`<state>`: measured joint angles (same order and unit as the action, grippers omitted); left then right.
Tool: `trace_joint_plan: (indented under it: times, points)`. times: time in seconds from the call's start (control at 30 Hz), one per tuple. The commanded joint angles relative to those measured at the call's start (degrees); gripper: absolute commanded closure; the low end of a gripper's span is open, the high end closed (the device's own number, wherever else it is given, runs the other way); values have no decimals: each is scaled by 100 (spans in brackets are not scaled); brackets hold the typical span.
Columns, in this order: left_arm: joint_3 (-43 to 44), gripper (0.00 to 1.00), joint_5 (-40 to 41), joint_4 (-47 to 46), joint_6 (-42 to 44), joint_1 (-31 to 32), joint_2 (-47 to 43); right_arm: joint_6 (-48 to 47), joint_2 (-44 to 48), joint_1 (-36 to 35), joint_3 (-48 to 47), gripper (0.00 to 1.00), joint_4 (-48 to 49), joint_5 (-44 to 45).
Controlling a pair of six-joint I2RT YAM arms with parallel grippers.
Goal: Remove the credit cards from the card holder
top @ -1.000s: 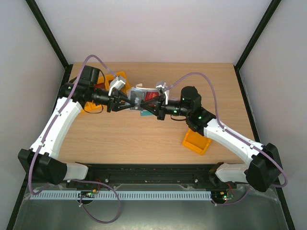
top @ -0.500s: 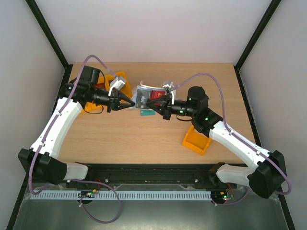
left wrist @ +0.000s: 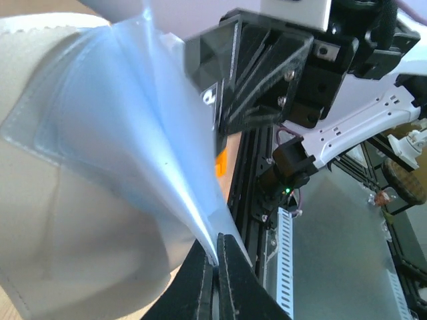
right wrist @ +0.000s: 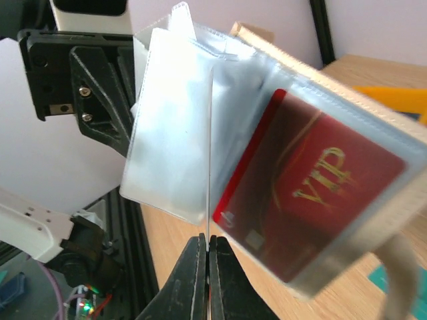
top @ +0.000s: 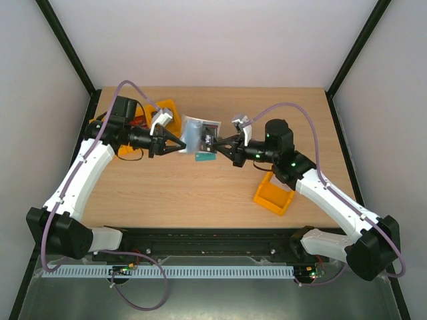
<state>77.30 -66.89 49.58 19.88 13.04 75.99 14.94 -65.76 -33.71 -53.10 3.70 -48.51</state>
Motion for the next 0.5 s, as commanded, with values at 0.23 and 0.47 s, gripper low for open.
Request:
trace_joint_plan:
  times: [0.23,0.47]
  points:
    - [-3601,98,-328,-4205,-3706,-198,32,-447,434,515,-369,98,-1507,998]
    - [-4483,83,1024,-4305,-3687,-454,507,-84,262,506,-277,98,-1293,734]
